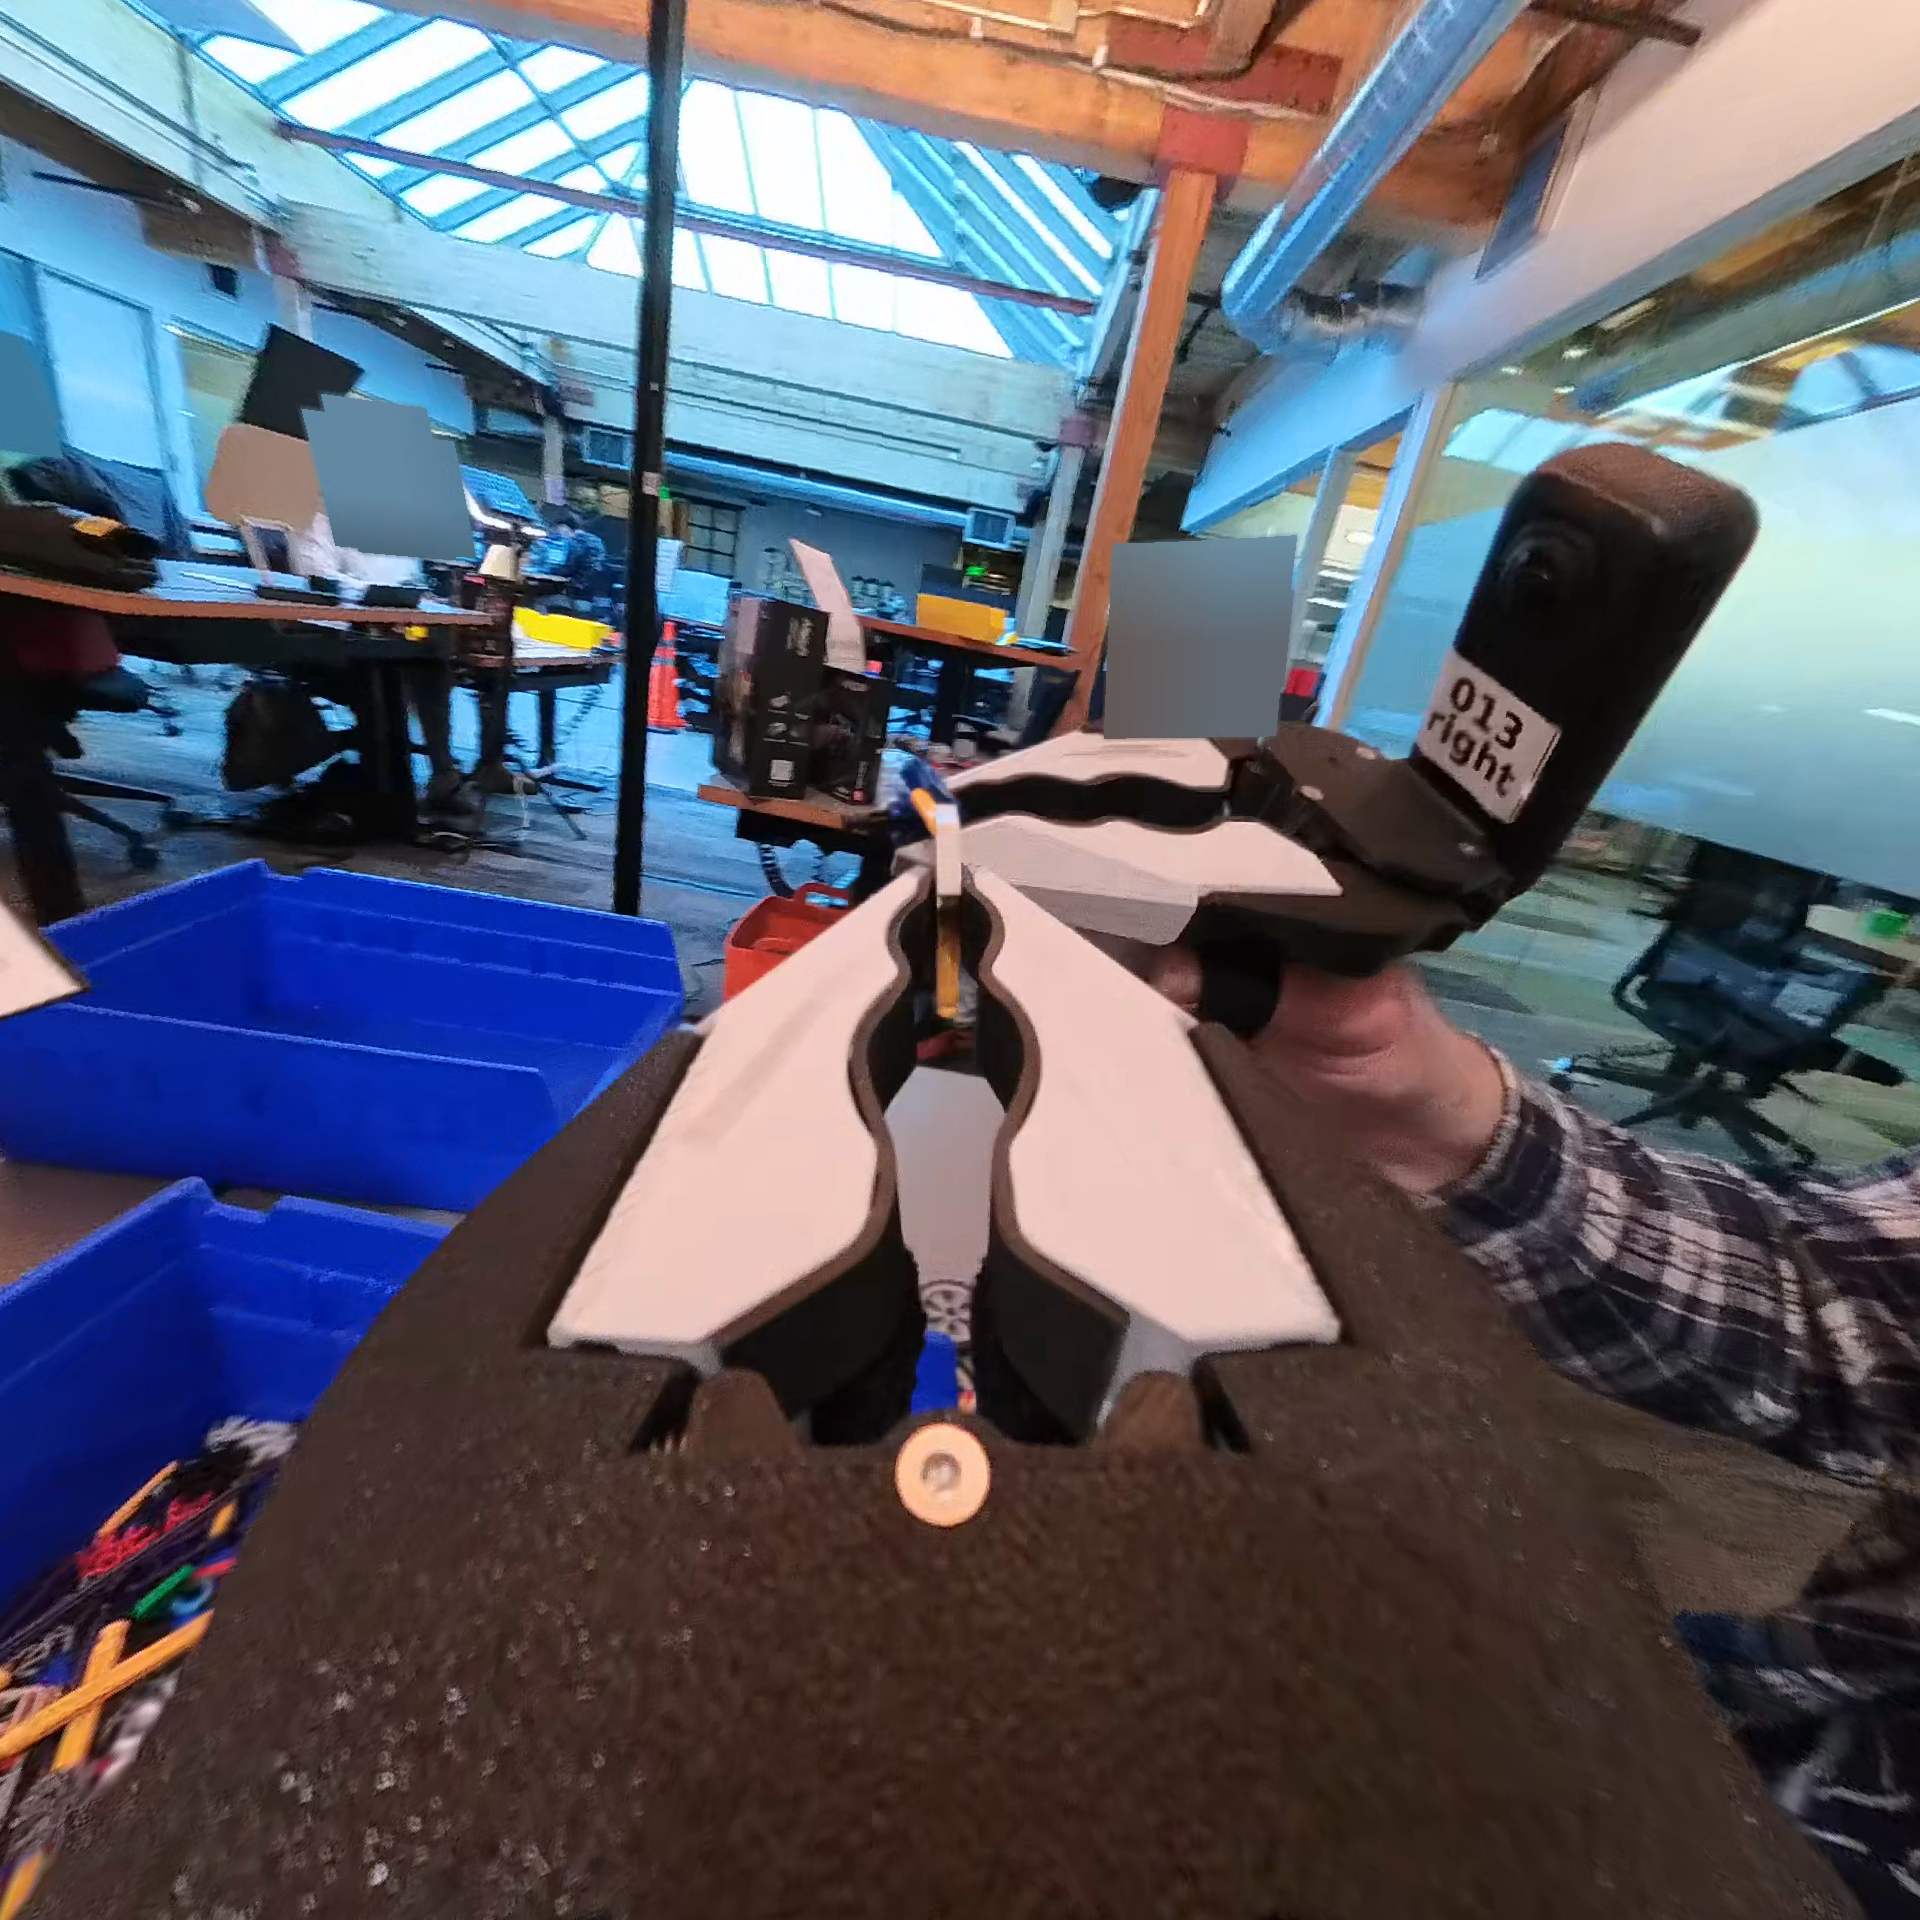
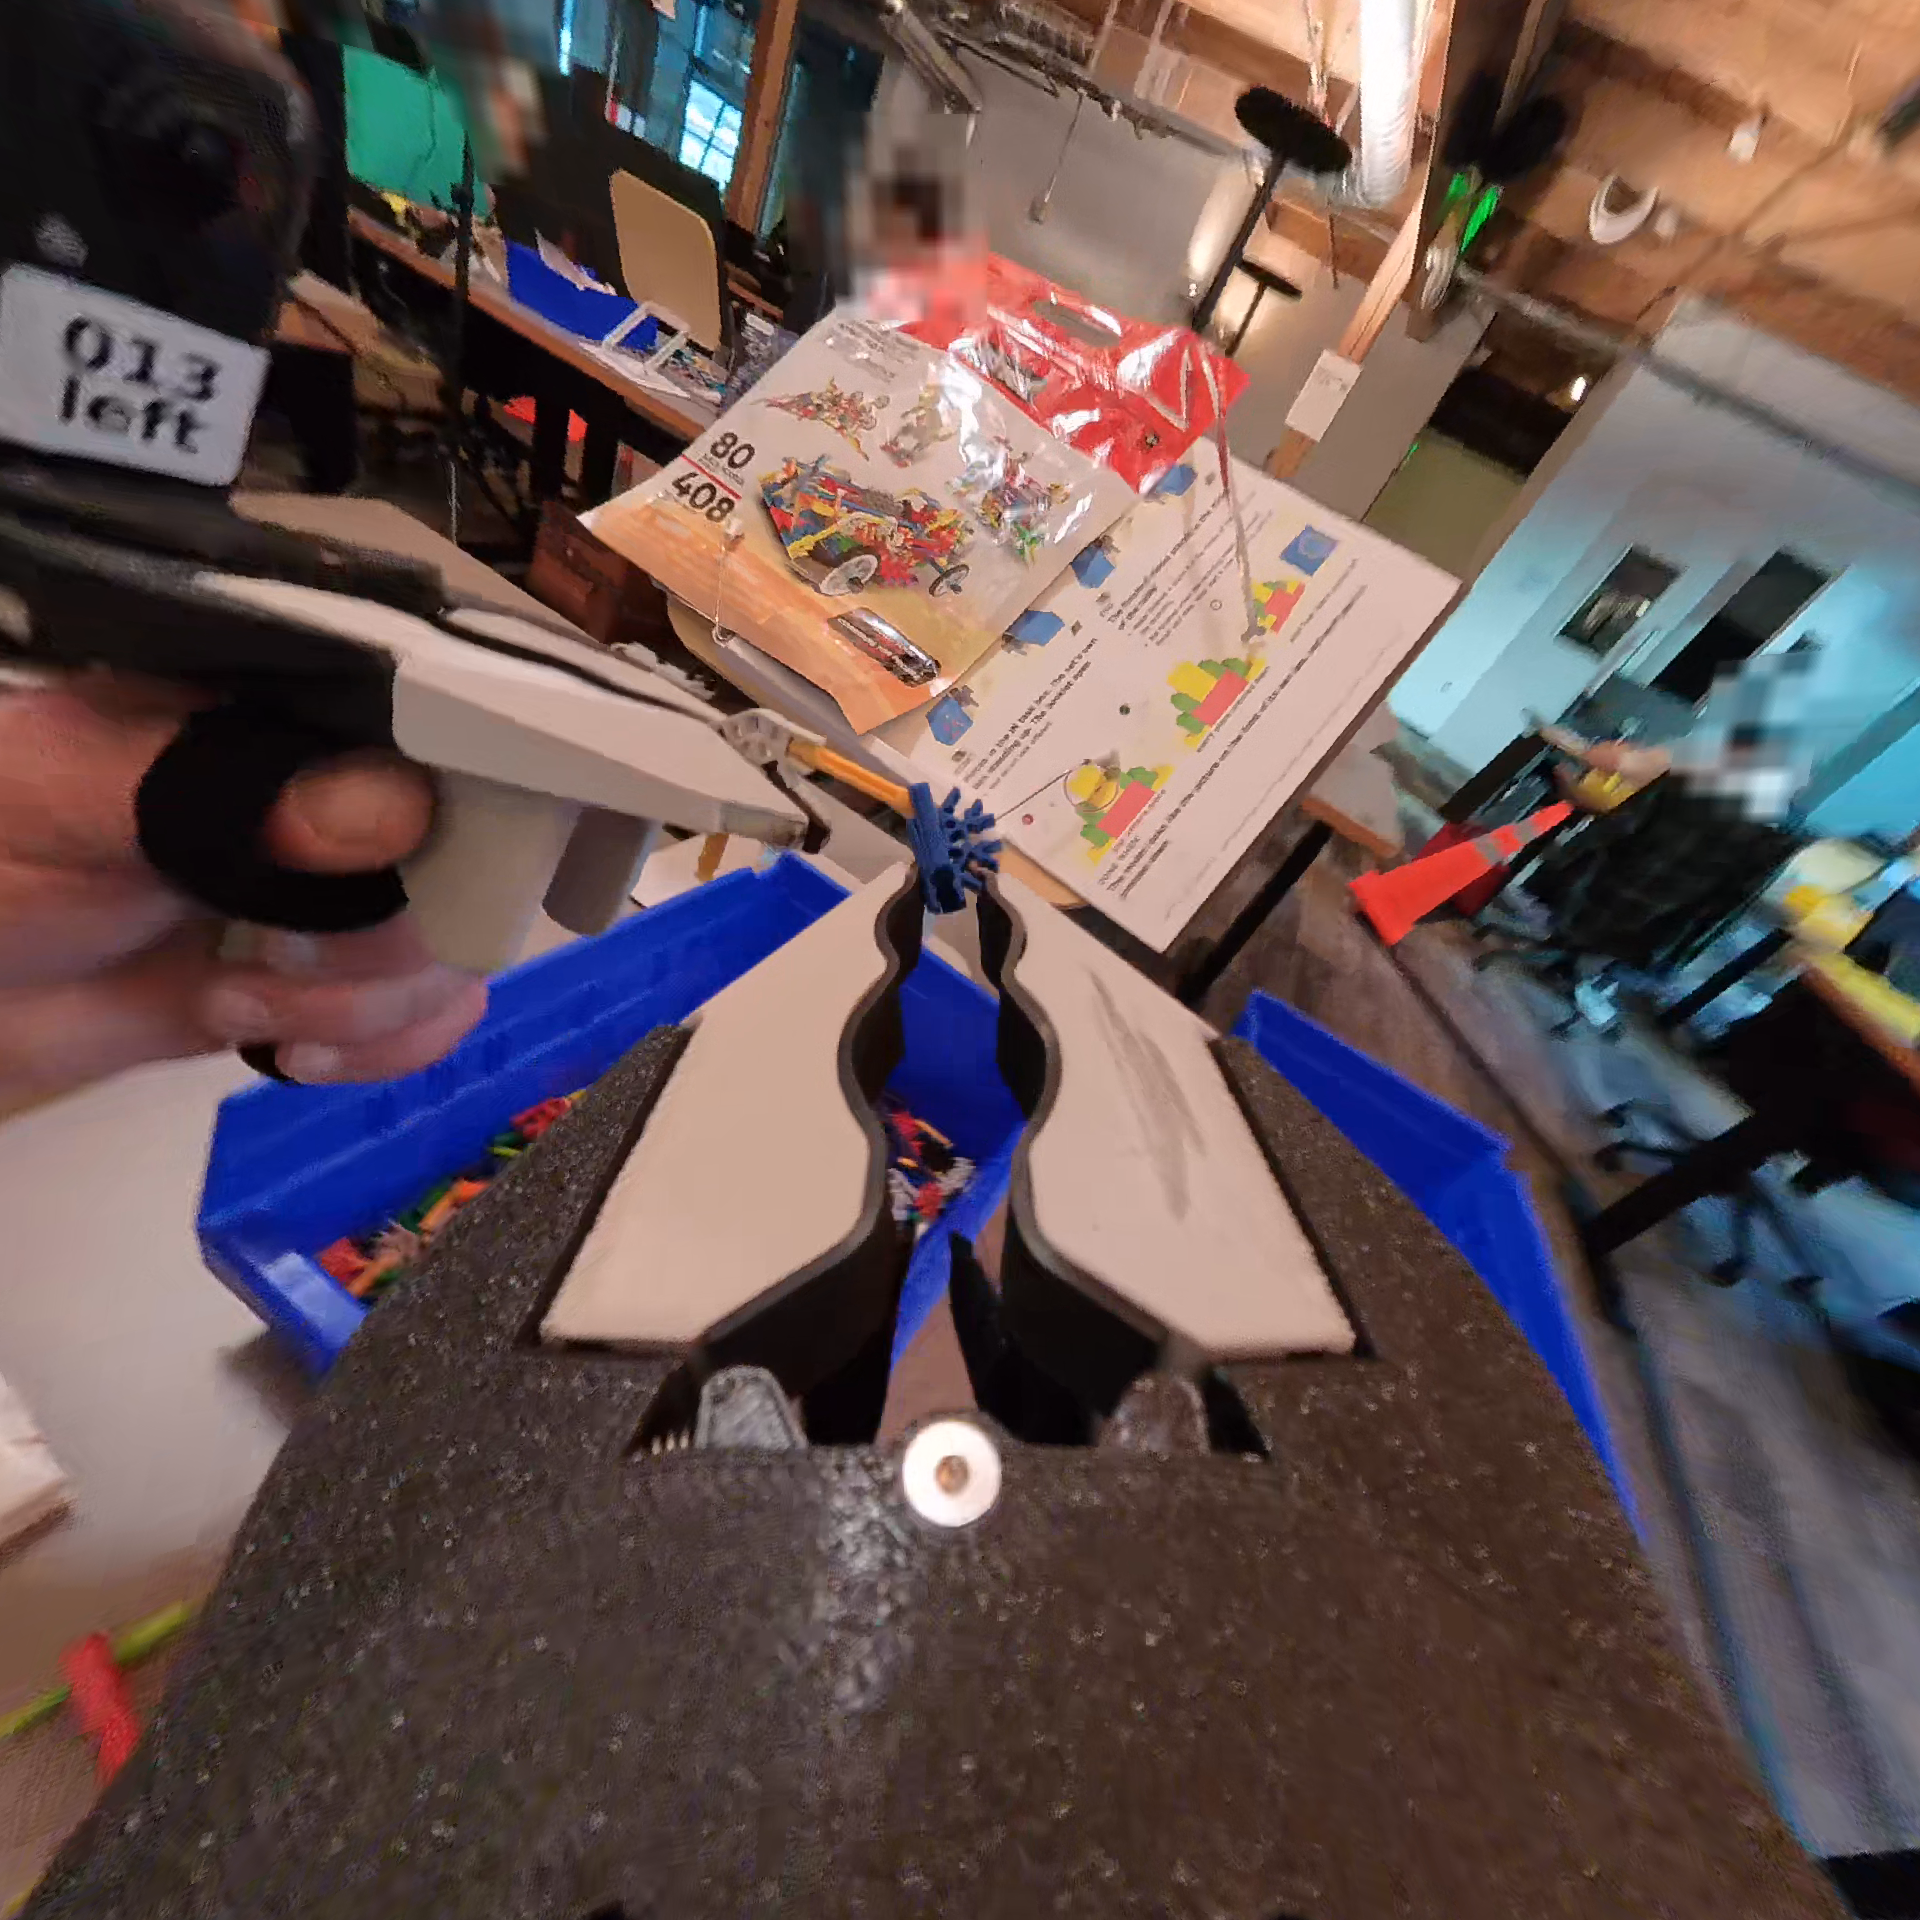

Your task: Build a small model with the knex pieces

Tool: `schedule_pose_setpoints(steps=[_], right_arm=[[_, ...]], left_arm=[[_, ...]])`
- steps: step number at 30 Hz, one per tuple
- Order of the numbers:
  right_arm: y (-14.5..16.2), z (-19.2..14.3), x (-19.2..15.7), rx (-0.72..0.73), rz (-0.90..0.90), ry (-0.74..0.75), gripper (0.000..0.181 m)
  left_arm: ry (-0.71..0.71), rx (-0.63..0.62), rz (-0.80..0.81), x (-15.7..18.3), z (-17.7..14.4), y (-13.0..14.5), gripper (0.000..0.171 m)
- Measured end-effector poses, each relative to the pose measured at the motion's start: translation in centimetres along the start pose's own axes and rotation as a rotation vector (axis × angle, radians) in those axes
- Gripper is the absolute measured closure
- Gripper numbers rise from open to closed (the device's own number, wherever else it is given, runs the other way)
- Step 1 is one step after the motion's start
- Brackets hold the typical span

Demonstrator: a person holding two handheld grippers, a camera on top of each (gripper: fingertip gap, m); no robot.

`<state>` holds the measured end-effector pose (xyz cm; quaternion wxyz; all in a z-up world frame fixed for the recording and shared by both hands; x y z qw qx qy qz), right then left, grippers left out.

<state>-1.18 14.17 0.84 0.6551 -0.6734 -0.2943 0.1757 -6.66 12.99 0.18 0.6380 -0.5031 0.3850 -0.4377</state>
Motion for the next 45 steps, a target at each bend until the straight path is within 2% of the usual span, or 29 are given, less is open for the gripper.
schedule_pose_setpoints(steps=[4,6,8,11,14,17,19,20,23,25,29,32,34,38,45], right_arm=[[-0.9,-1.0,-0.7,0.008,-0.207,0.016,0.173],[-1.1,-1.4,-0.9,-0.009,-0.224,-0.024,0.173],[-1.2,-1.8,-1.2,-0.012,-0.208,-0.109,0.173],[-1.2,-2.5,-1.6,-0.026,-0.199,-0.201,0.174],[-1.8,-4.4,-3.5,-0.014,-0.192,-0.417,0.174],[-1.8,-6.1,-4.7,-0.072,-0.189,-0.594,0.173],[-1.8,-6.7,-5.0,-0.091,-0.159,-0.663,0.174],[-1.8,-6.7,-4.9,-0.093,-0.159,-0.649,0.174],[-0.8,-6.5,-4.9,-0.136,-0.195,-0.574,0.173],[0.4,-6.8,-5.2,-0.185,-0.211,-0.539,0.173],[1.7,-7.5,-5.5,-0.189,-0.126,-0.531,0.173],[3.7,-8.2,-5.7,-0.26,-0.153,-0.494,0.173],[5.7,-8.8,-6.7,-0.34,-0.202,-0.497,0.173],[11.6,-9.2,-7.8,-0.518,-0.388,-0.401,0.172],[19.9,-10.5,-10.1,-0.697,-0.437,-0.413,0.171]], left_arm=[[0.066,0.031,-0.058,0.3,-0.6,-0.7,0.171],[0.104,0.028,-0.071,0.5,-0.8,-0.7,0.171],[0.166,0.026,-0.099,0.9,-1.0,-0.8,0.171],[0.213,0.005,-0.057,1.6,-1.4,-0.9,0.171],[0.392,0.028,0.054,4.2,-2.8,-2.0,0.171],[0.484,0.0,0.128,5.9,-3.9,-2.4,0.171],[0.474,0.009,0.156,5.9,-4.2,-2.6,0.171],[0.467,0.001,0.153,5.7,-4.3,-2.5,0.171],[0.368,-0.152,0.206,4.3,-3.7,-0.5,0.171],[0.334,-0.203,0.213,3.8,-3.5,0.2,0.171],[0.297,-0.315,0.197,2.8,-3.5,2.0,0.171],[0.22,-0.445,0.257,1.7,-3.5,3.7,0.171],[0.222,-0.498,0.285,1.8,-3.4,4.5,0.17],[0.223,-0.522,0.29,1.9,-3.1,5.0,0.17],[0.218,-0.513,0.284,1.9,-3.0,4.9,0.171]])
Point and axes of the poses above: each gripper's, where its closed fingertips meet, z out along the fingers, y out of its underside, x = y × z across the jaws, the point moved 3 cm from there along -z, back along the fingers, and after that the axes turned 14 degrees about z, right-handed, at the moved point
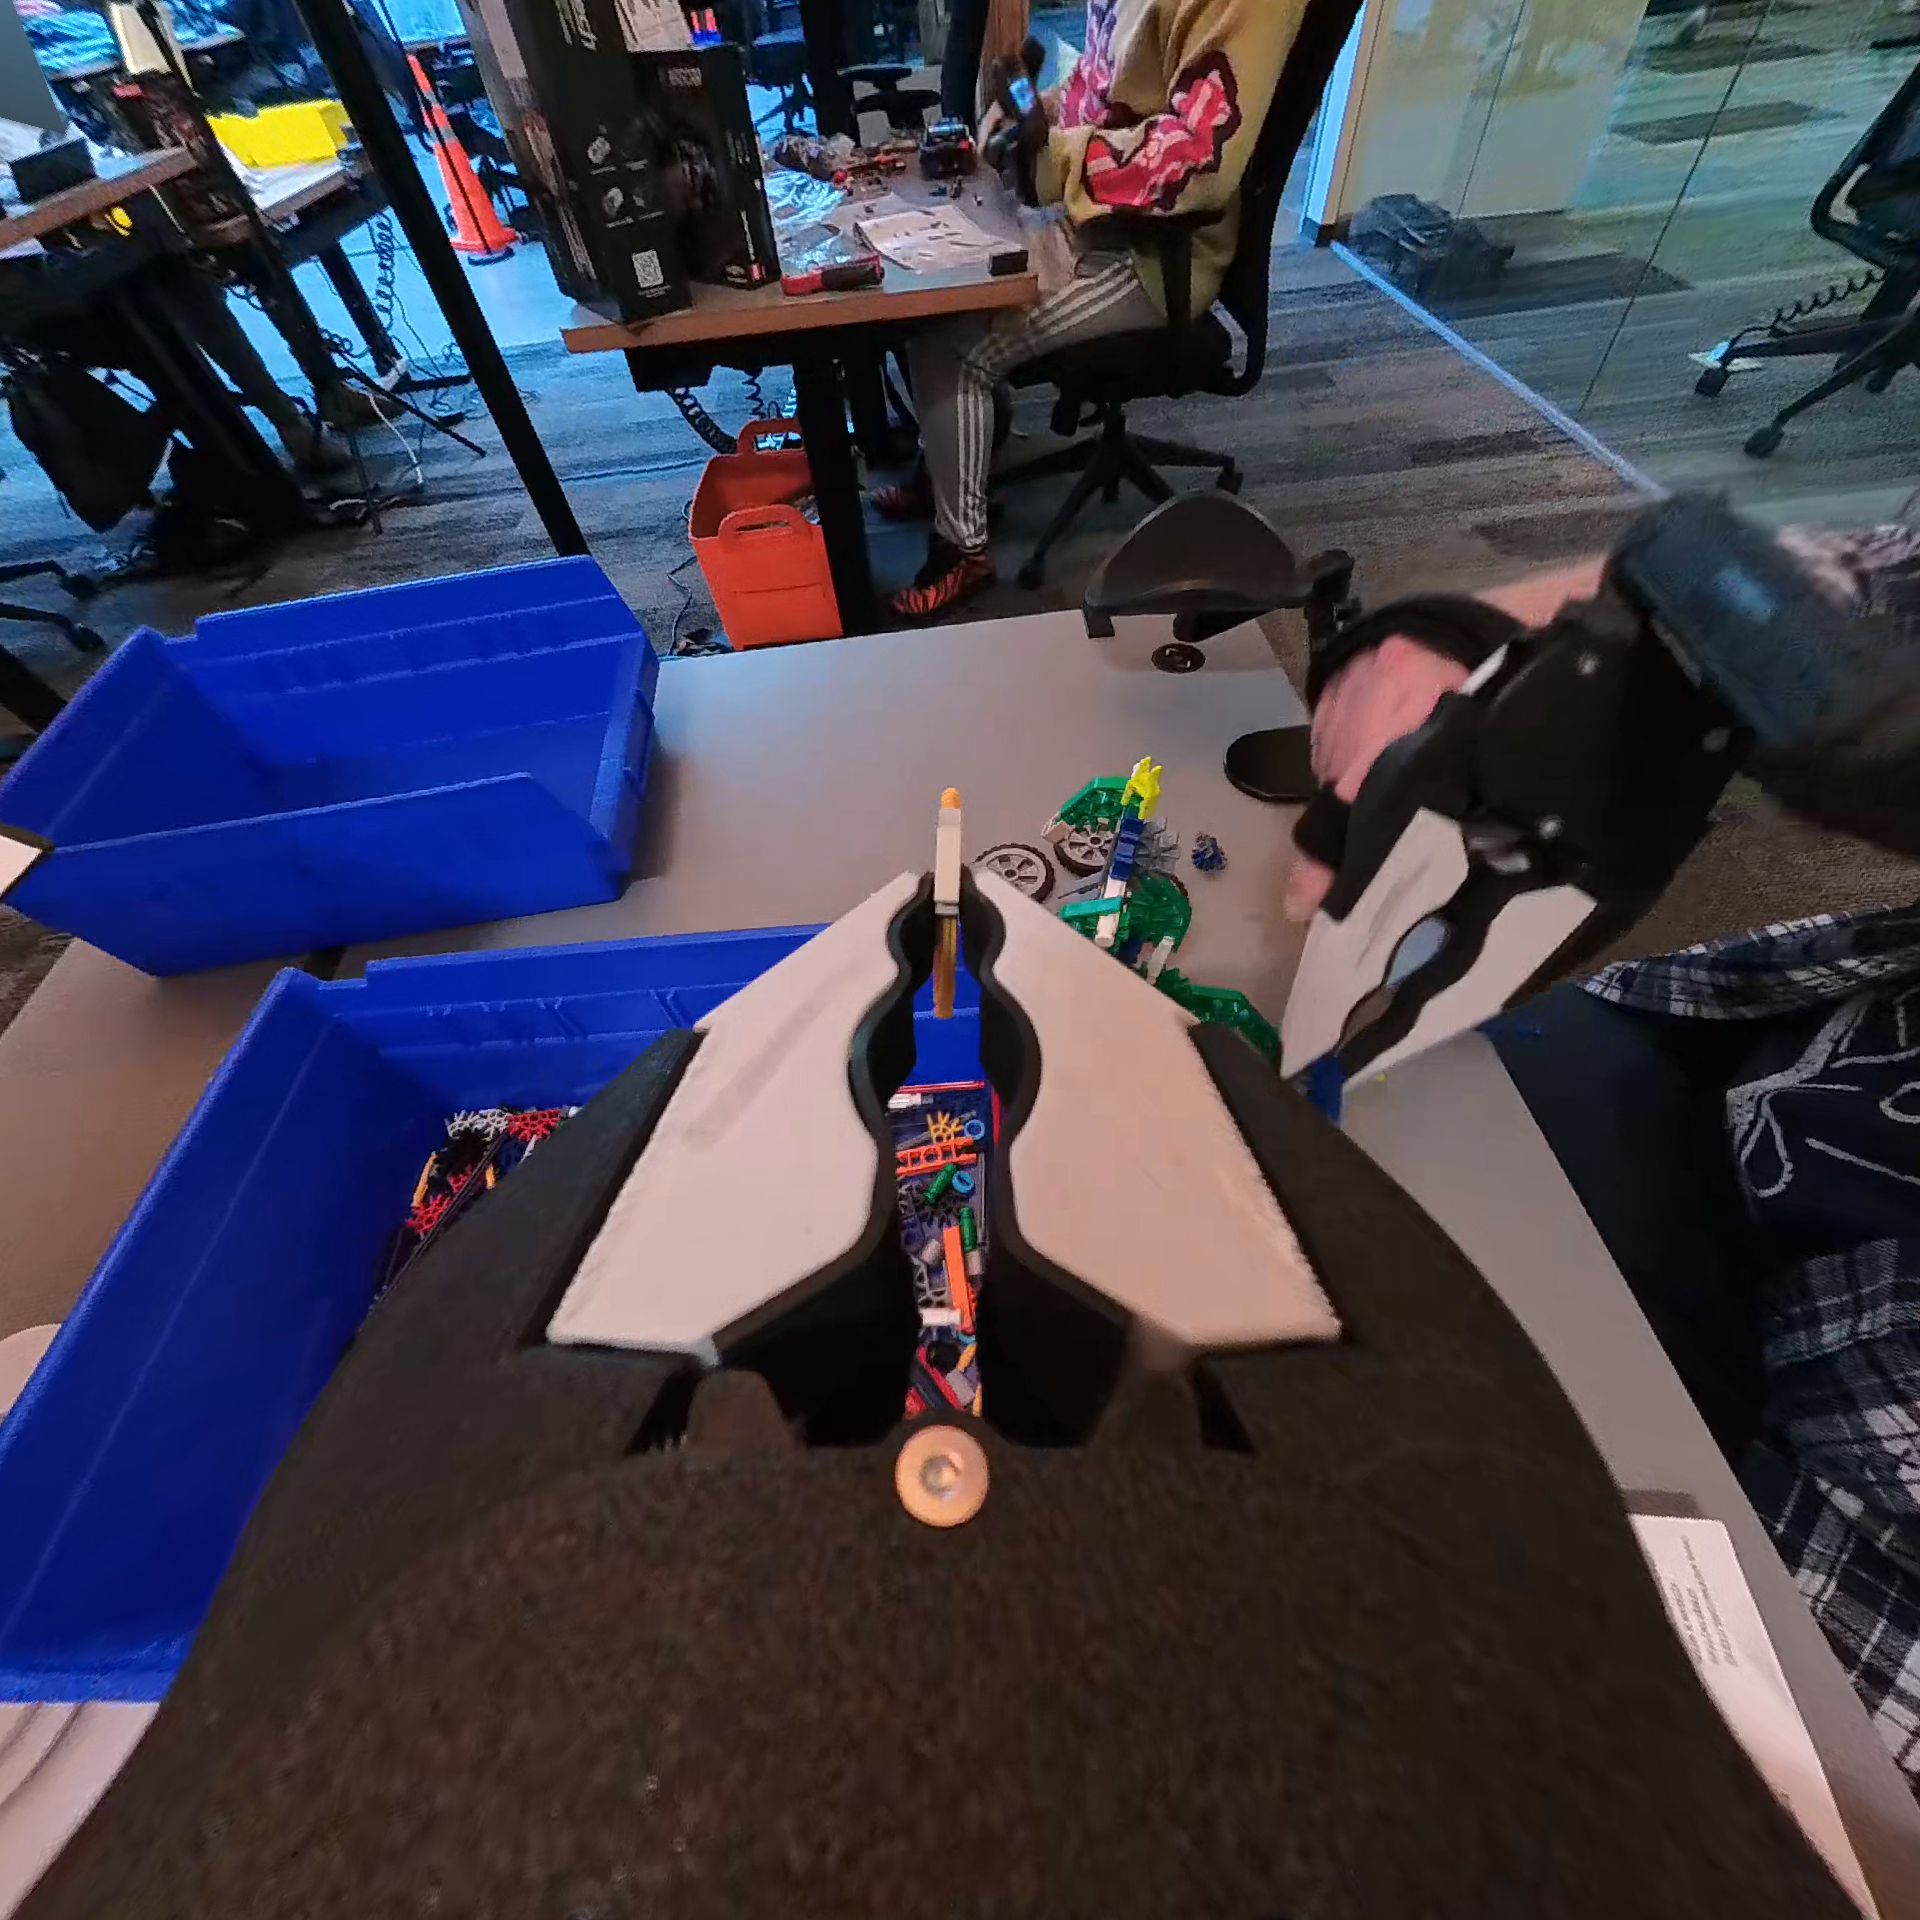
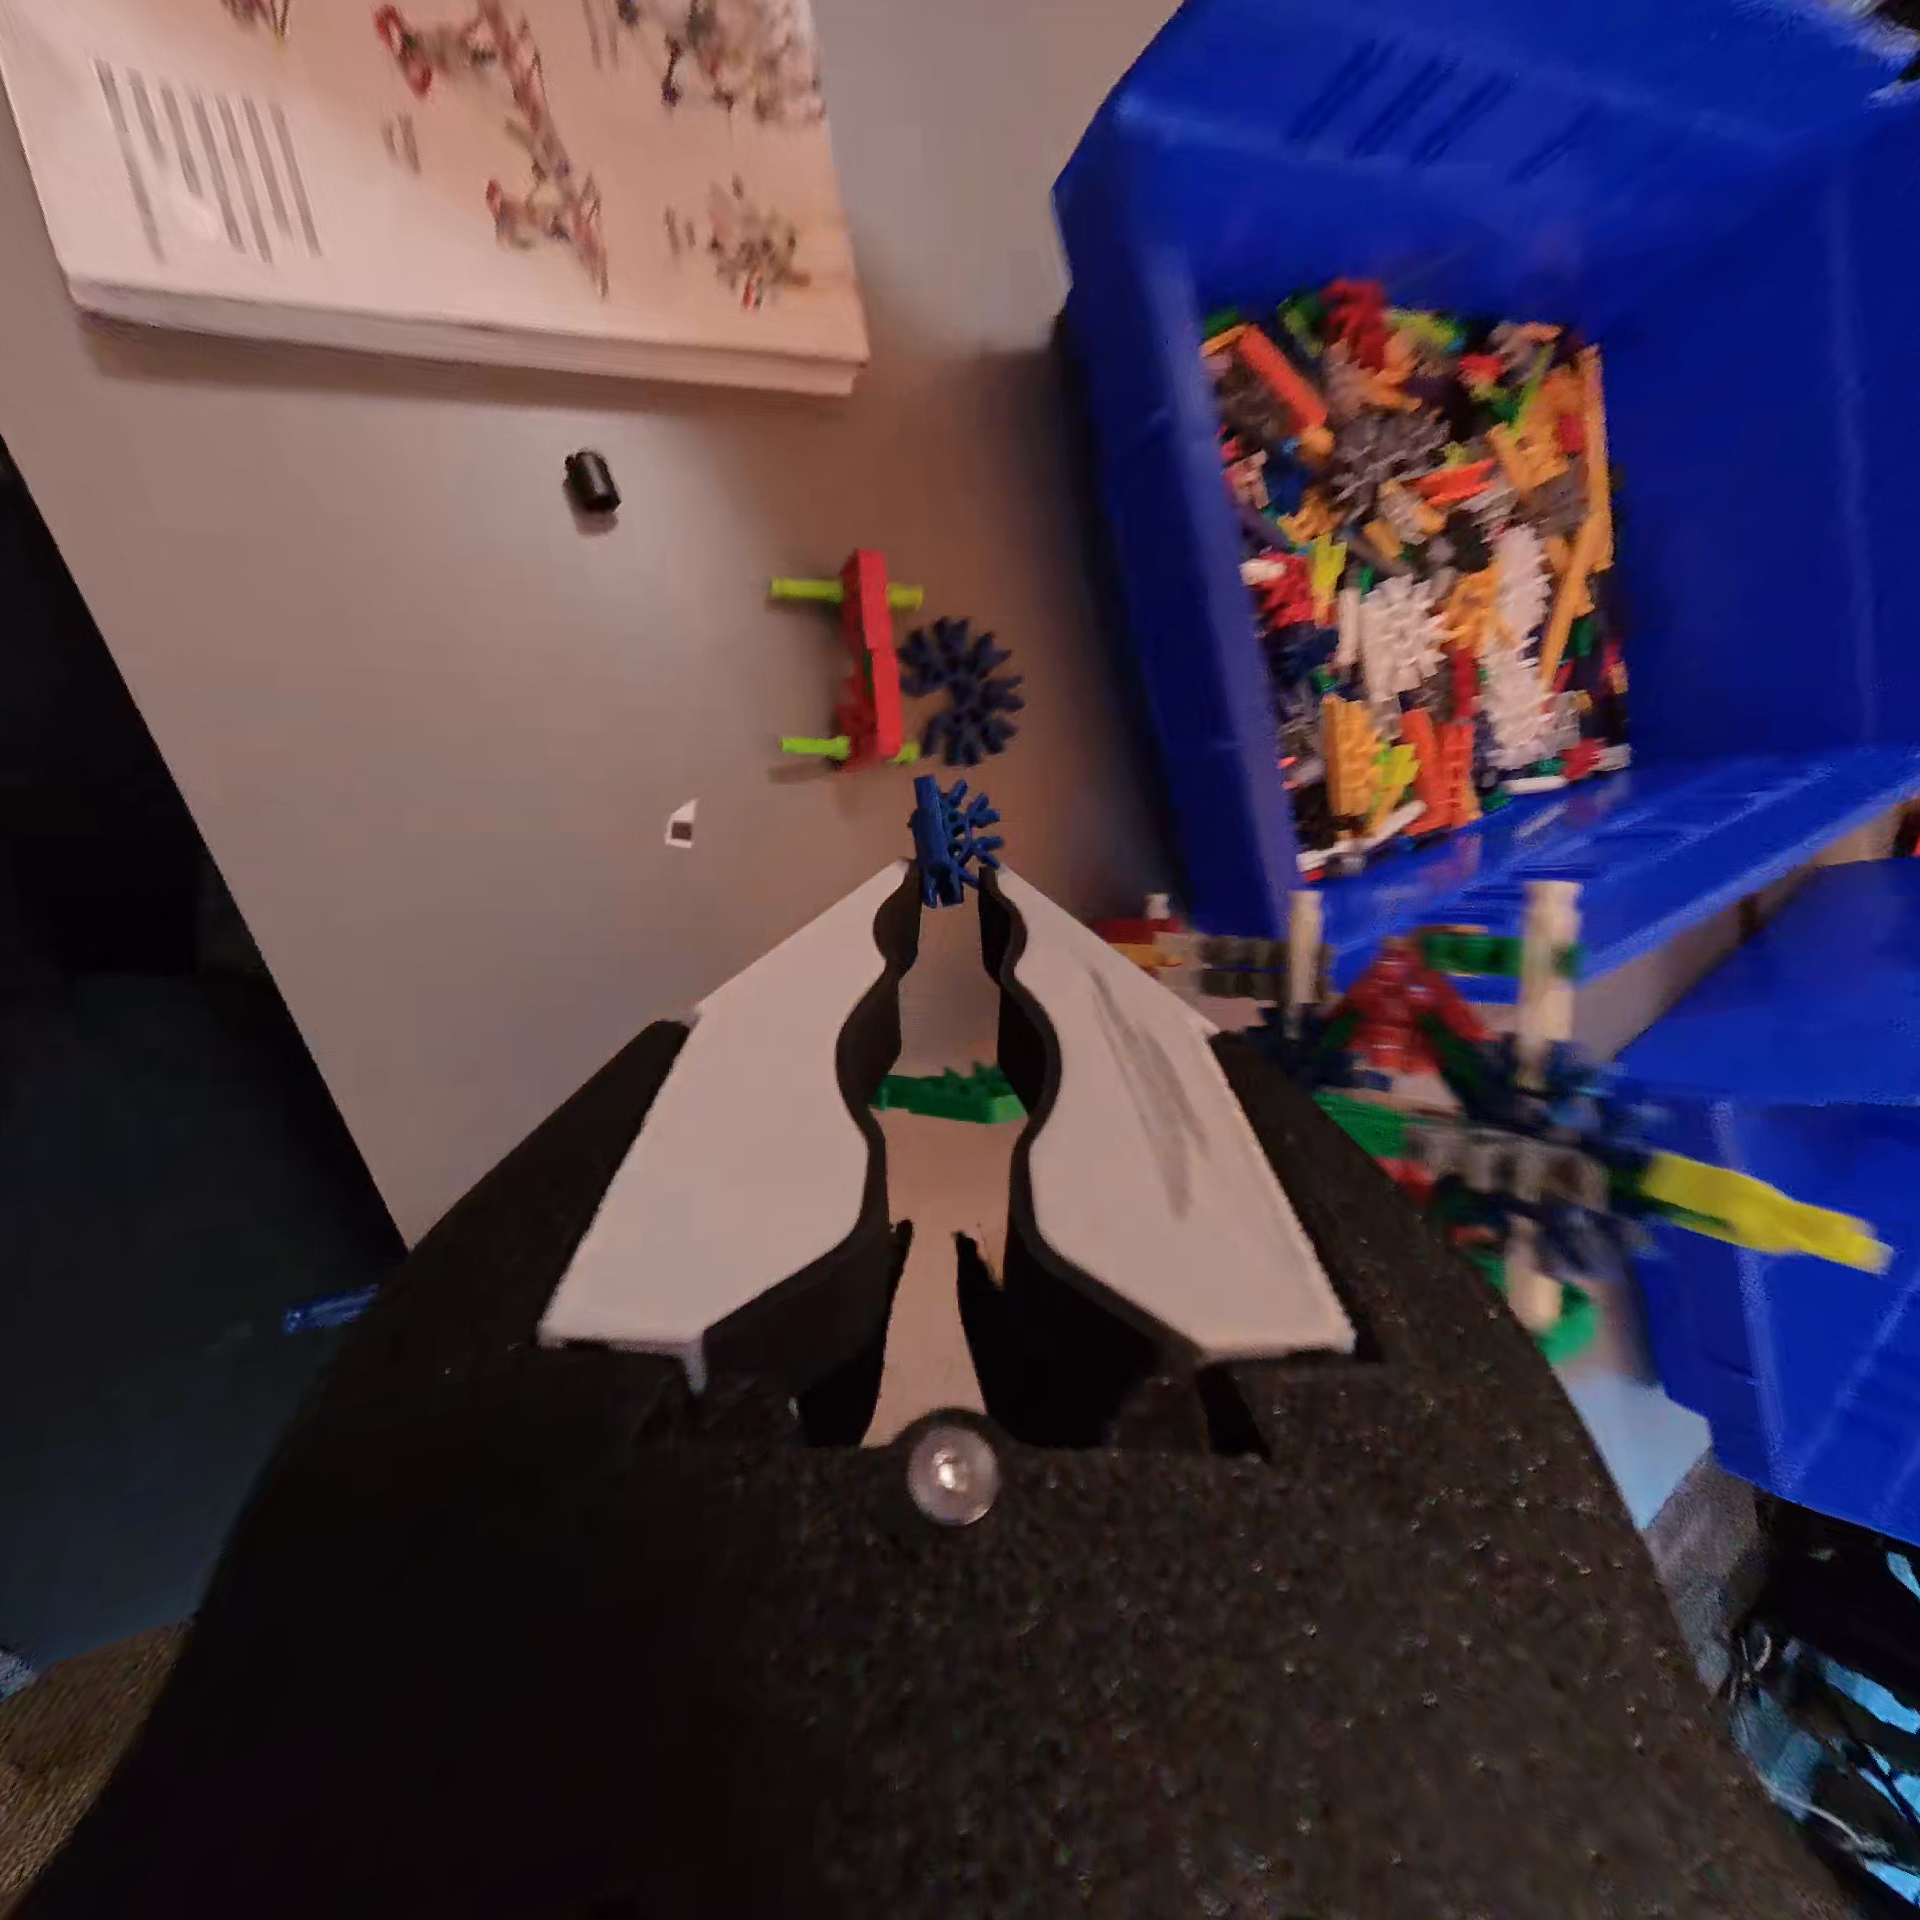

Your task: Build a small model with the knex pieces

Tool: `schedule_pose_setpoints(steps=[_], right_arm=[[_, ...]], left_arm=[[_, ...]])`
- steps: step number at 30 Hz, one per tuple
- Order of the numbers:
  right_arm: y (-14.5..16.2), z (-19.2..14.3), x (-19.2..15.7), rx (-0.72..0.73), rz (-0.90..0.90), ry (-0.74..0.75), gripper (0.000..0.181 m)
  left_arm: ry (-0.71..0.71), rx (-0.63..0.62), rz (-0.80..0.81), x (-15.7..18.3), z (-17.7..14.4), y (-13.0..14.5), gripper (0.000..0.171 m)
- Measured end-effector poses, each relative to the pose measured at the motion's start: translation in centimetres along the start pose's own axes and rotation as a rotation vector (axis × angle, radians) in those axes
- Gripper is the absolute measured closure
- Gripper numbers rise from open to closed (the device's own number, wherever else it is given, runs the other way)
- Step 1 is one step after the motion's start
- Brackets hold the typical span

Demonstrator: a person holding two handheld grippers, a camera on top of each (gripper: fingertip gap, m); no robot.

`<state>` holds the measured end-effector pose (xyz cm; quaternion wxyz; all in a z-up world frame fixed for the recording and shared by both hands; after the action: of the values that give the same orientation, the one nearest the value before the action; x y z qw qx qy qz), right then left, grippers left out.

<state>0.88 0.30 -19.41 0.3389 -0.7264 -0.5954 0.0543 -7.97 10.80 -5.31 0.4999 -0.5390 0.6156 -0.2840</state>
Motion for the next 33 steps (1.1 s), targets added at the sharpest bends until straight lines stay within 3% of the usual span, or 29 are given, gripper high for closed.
schedule_pose_setpoints(steps=[5,12,15,20,23,28,33], right_arm=[[1.9,2.9,-1.7,-0.088,-0.012,-0.024,0.17],[2.2,3.2,-1.7,-0.115,0.027,-0.053,0.154],[-0.4,0.5,-0.3,0.031,0.097,-0.048,0.156],[-7.6,-7.4,5.0,0.45,0.268,0.051,0.161],[-10.1,-10.6,7.2,0.626,0.35,0.044,0.161],[-11.4,-11.6,9.0,0.712,0.383,0.034,0.161],[-11.7,-11.2,9.1,0.707,0.389,-0.017,0.162]], left_arm=[[-0.007,0.006,0.007,0.1,0.0,-0.4,0.171],[-0.011,0.015,0.0,-0.1,-0.2,-0.5,0.17],[-0.004,0.04,-0.012,0.0,-0.2,-0.9,0.17],[0.084,0.133,-0.014,1.3,-0.1,-2.2,0.17],[0.131,0.191,0.009,2.1,-0.4,-3.1,0.17],[0.176,0.203,0.051,3.2,-0.2,-3.5,0.17],[0.201,0.219,0.066,3.7,0.0,-3.7,0.17]])
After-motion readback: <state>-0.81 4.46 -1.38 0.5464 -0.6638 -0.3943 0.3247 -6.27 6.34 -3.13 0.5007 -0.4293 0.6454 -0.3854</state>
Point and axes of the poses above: each gripper's, where its closed fingertips meet, z out along the fingers, y out of its underside, x = y × z across the jaws, the point moved 3 cm from there along -z, back along the fingers, and after that the axes turned 14 degrees about z, right-handed, at the moved point
